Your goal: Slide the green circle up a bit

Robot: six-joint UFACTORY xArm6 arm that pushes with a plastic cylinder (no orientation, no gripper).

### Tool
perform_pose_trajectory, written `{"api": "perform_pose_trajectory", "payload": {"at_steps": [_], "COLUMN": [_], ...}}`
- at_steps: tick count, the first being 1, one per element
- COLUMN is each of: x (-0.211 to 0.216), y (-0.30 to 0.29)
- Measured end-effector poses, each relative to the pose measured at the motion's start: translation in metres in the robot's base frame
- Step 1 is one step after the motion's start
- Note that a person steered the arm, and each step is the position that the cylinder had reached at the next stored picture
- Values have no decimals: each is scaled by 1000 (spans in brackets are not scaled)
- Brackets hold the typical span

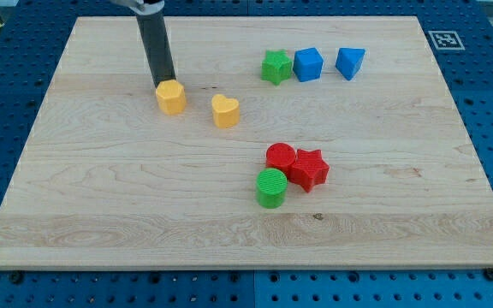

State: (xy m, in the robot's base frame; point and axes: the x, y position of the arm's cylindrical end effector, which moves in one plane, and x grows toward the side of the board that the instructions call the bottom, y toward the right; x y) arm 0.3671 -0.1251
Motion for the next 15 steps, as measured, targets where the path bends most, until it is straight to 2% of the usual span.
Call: {"api": "perform_pose_trajectory", "payload": {"at_steps": [1, 2, 3, 5, 7, 8, 9, 10, 11, 13, 15], "x": [25, 5, -31, -26, 32, 81, 142, 180, 189, 201, 194], "y": [0, 0, 31, 133, 211, 236, 240, 240, 237, 187, 165]}}
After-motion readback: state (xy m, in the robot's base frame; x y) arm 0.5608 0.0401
